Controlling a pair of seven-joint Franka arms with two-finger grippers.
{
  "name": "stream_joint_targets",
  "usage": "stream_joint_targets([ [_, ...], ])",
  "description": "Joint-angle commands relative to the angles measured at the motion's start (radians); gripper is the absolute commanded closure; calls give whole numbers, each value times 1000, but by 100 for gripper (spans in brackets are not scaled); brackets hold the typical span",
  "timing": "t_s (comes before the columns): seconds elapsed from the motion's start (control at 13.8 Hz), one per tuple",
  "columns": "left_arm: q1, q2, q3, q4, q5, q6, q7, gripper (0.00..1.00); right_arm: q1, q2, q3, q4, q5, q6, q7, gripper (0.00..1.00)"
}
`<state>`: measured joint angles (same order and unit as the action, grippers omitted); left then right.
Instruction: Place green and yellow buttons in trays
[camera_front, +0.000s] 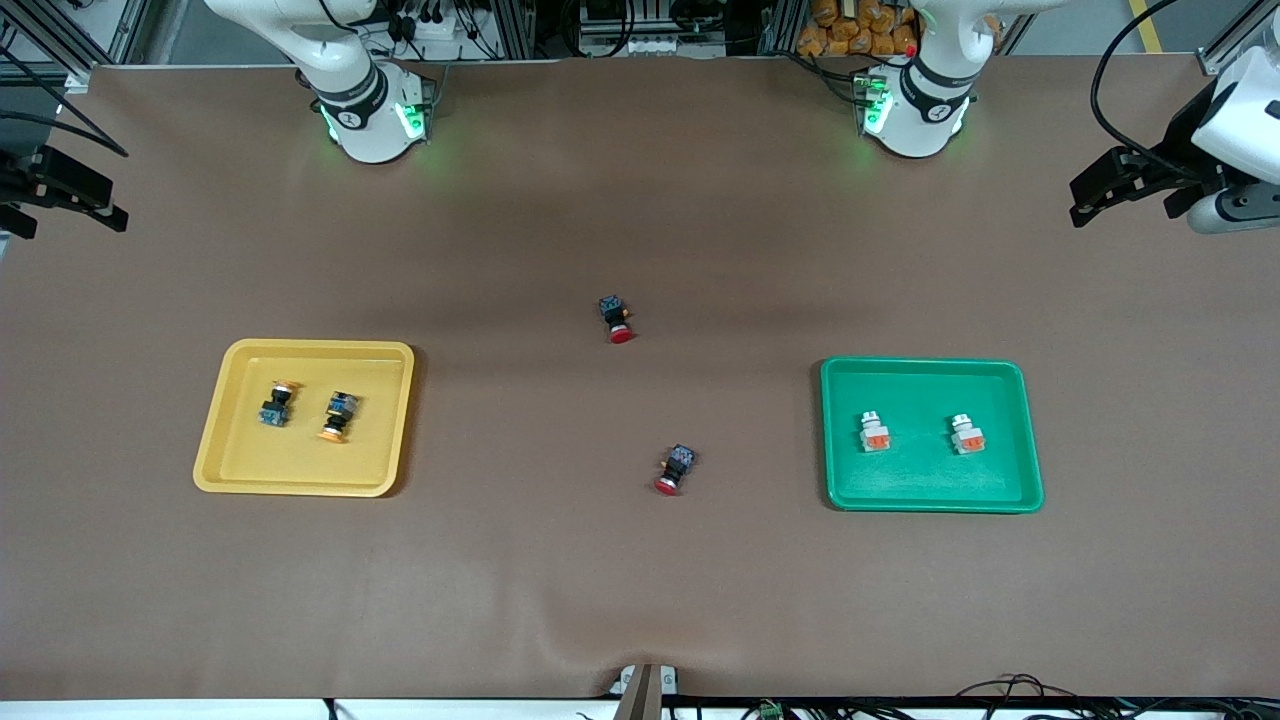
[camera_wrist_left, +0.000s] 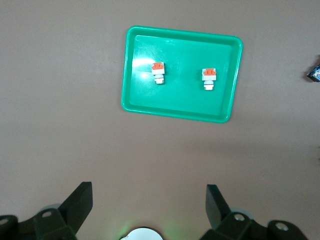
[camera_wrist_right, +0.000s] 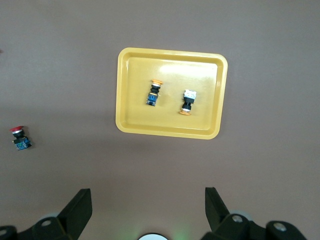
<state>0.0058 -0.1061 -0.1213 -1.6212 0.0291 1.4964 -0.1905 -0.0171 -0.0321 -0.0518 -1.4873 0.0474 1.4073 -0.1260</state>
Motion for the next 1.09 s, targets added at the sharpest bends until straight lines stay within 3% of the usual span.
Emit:
stream_joint_targets([
  [0.0,10,-30,-6,-17,2,-10,3,0,5,-34,-7,-36,14,18,-20,0],
  [1.02,11,2,-6,30,34,-30,20,0,13,-31,0,-37,19,15,-20,0],
])
